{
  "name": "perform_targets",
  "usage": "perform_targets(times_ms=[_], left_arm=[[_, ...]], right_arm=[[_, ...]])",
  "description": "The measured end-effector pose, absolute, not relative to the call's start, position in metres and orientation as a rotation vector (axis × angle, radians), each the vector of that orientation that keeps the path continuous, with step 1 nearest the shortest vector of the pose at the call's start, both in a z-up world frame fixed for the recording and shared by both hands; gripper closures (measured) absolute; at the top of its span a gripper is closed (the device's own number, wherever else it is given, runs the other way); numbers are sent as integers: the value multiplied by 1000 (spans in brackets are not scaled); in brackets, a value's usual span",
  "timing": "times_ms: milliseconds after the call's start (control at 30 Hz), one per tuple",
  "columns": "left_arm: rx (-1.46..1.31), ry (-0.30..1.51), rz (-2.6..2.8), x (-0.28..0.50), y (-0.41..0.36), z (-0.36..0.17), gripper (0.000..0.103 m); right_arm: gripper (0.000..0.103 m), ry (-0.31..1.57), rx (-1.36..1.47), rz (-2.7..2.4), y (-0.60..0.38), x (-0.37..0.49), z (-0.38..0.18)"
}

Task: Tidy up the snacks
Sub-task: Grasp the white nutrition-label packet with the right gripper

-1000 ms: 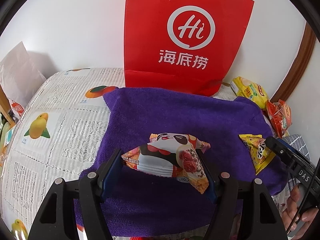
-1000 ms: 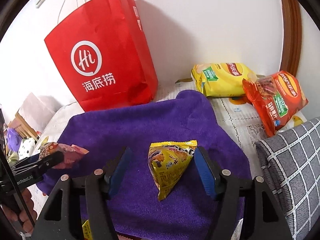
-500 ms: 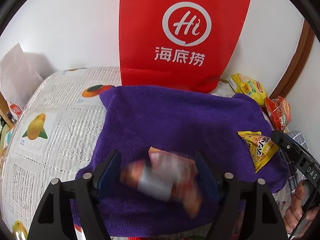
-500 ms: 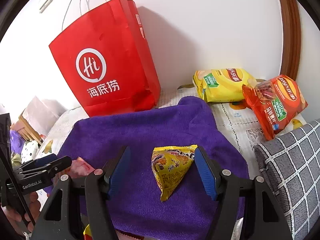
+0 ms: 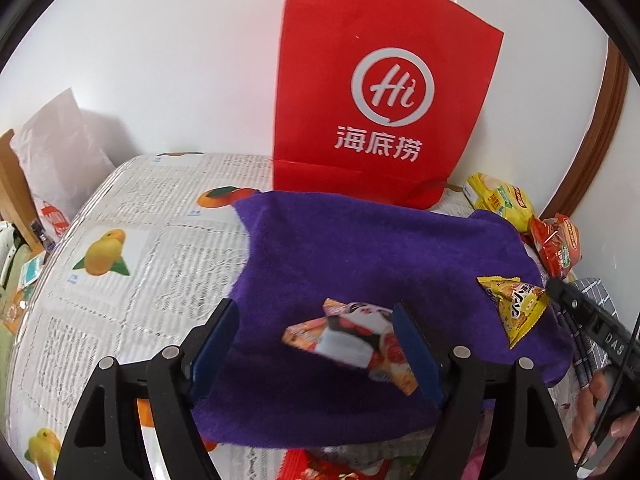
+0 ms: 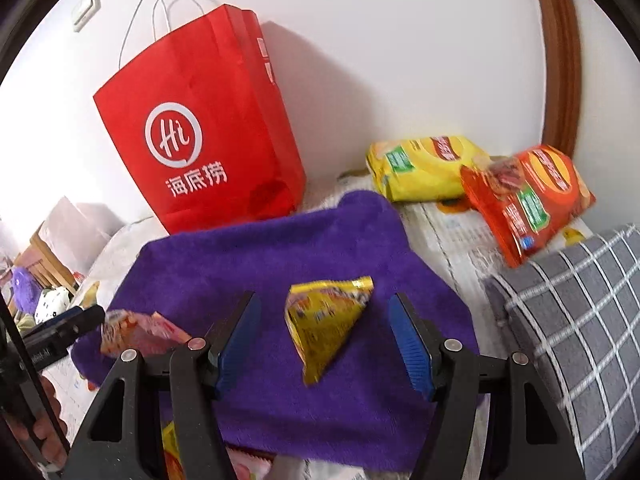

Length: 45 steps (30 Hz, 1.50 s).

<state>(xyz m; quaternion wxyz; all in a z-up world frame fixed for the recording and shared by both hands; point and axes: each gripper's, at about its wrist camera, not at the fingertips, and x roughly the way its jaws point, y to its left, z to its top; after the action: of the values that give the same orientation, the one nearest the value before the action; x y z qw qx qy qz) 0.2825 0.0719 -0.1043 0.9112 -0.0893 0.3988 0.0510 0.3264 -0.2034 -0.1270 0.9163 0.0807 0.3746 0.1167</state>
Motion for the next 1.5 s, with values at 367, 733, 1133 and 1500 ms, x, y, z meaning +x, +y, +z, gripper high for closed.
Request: perform_targets(times_ms=[367, 733, 1133, 1500], left_arm=[[-190, 784, 46, 257, 72, -95, 26], [-206, 763, 3, 248, 70, -87, 26], [-249, 766, -10, 247, 78, -86, 26], [-245, 773, -13, 244, 80, -84, 26]], right_arm=[[30, 811, 287, 260, -238, 264, -142], [24, 908, 197, 295, -227, 245, -162], [31, 1016, 108, 366, -221, 211, -166], [36, 952, -84, 196, -191, 208, -178]])
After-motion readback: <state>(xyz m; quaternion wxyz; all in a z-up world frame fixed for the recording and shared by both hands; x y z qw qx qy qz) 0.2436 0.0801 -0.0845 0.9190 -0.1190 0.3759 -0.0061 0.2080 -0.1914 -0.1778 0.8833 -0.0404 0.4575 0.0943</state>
